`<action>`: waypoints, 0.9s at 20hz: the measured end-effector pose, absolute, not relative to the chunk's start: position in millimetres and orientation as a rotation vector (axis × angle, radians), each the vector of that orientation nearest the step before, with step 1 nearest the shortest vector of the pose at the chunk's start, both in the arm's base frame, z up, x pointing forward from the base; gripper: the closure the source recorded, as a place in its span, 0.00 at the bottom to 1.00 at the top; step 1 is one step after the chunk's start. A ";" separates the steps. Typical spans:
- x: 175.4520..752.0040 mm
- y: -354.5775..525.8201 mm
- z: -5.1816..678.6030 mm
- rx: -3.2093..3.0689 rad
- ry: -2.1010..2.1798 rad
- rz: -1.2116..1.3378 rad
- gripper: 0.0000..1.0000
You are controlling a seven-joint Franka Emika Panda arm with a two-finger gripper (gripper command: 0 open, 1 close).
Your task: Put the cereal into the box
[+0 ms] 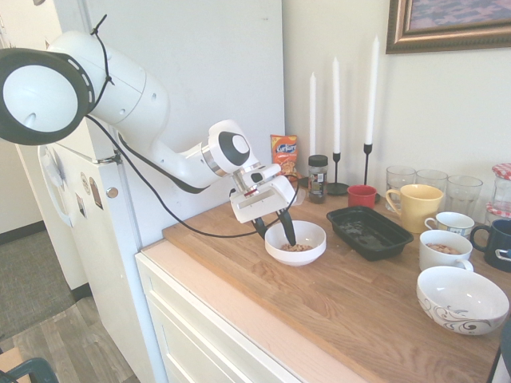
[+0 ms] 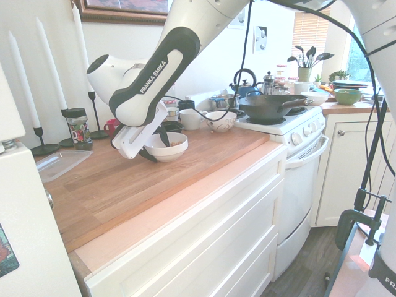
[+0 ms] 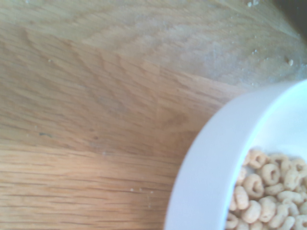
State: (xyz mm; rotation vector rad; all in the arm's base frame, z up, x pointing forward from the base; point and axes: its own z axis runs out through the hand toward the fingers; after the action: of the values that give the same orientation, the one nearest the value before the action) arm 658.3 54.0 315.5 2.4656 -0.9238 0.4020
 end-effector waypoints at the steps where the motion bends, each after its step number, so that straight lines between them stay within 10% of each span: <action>1: 658.2 54.4 314.7 2.465 -0.923 0.401 1.00; 18: 658.4 54.6 311.3 2.460 -0.923 0.399 1.00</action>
State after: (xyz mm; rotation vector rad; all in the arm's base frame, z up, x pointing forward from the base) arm 658.4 54.6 311.3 2.4600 -0.9232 0.3995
